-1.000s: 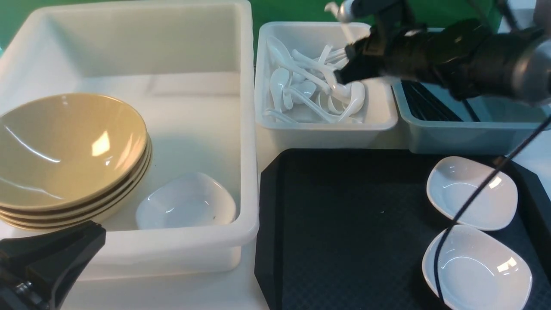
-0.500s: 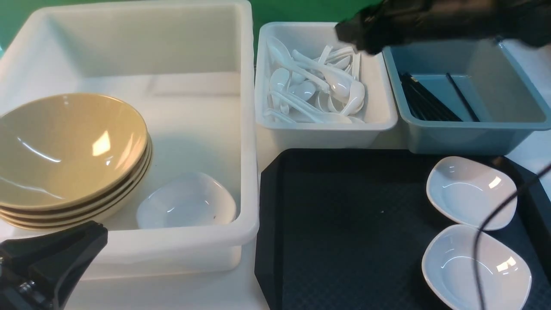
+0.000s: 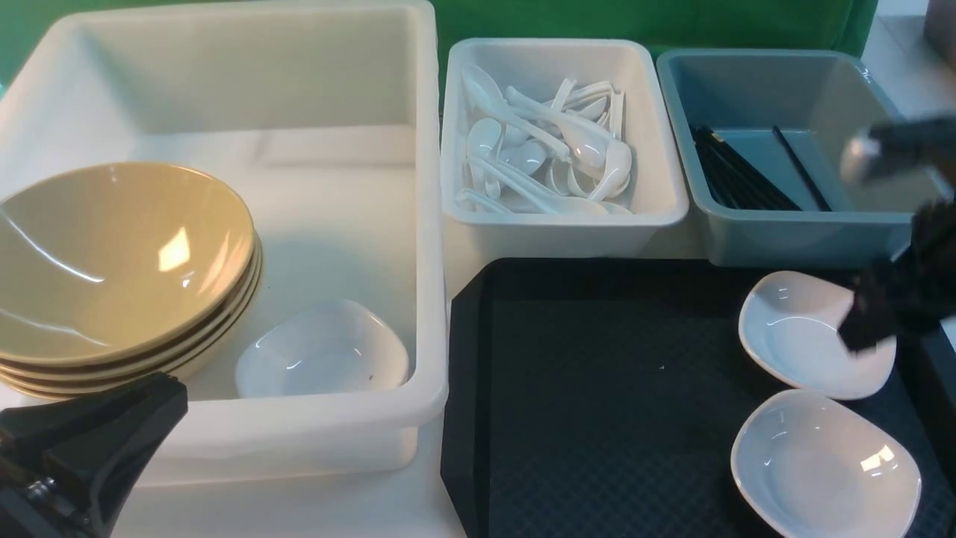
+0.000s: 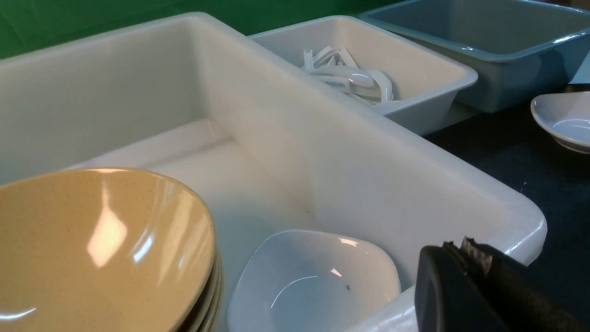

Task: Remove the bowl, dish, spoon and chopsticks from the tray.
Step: Use the right arm to grab the plate, then use the right arm to put the plate into the large storage box on the left

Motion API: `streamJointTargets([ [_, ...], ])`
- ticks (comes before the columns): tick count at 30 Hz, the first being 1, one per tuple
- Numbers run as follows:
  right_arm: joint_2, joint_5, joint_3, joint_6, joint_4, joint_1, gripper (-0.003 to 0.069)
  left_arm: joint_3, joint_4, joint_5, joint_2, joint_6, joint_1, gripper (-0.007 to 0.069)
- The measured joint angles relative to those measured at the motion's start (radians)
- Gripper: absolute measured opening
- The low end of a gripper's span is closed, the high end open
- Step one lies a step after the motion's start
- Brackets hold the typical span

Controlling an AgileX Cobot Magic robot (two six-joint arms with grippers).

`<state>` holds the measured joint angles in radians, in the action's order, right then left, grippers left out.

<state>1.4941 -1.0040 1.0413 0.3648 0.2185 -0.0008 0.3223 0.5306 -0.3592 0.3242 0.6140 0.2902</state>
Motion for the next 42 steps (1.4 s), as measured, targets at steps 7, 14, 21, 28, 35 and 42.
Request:
streamJointTargets([
  [7, 0.057, 0.184, -0.201, 0.08, 0.0, 0.0, 0.0432, 0.0, 0.01, 0.01, 0.0, 0.0, 0.0, -0.0008],
  [14, 0.159, 0.198, -0.209, 0.095, 0.011, 0.0, 0.0342, 0.0, -0.047, 0.006, -0.009, 0.0, 0.0, -0.0008],
  [21, 0.135, 0.082, -0.173, 0.134, 0.106, 0.001, 0.0139, 0.0, -0.195, -0.08, -0.108, 0.0, 0.0, -0.0008],
  [28, 0.018, -0.061, -0.037, 0.19, 0.157, 0.067, 0.0061, 0.0, -0.268, -0.185, -0.191, 0.0, 0.0, -0.0008],
  [35, -0.044, -0.052, 0.359, 0.175, 0.246, 0.282, 0.0061, -0.004, -0.277, -0.119, -0.201, 0.0, 0.0, -0.0008],
  [42, 0.098, 0.195, 0.589, 0.175, 0.29, 0.583, 0.0062, -0.029, -0.282, -0.078, -0.201, -0.001, 0.0, -0.0008],
])
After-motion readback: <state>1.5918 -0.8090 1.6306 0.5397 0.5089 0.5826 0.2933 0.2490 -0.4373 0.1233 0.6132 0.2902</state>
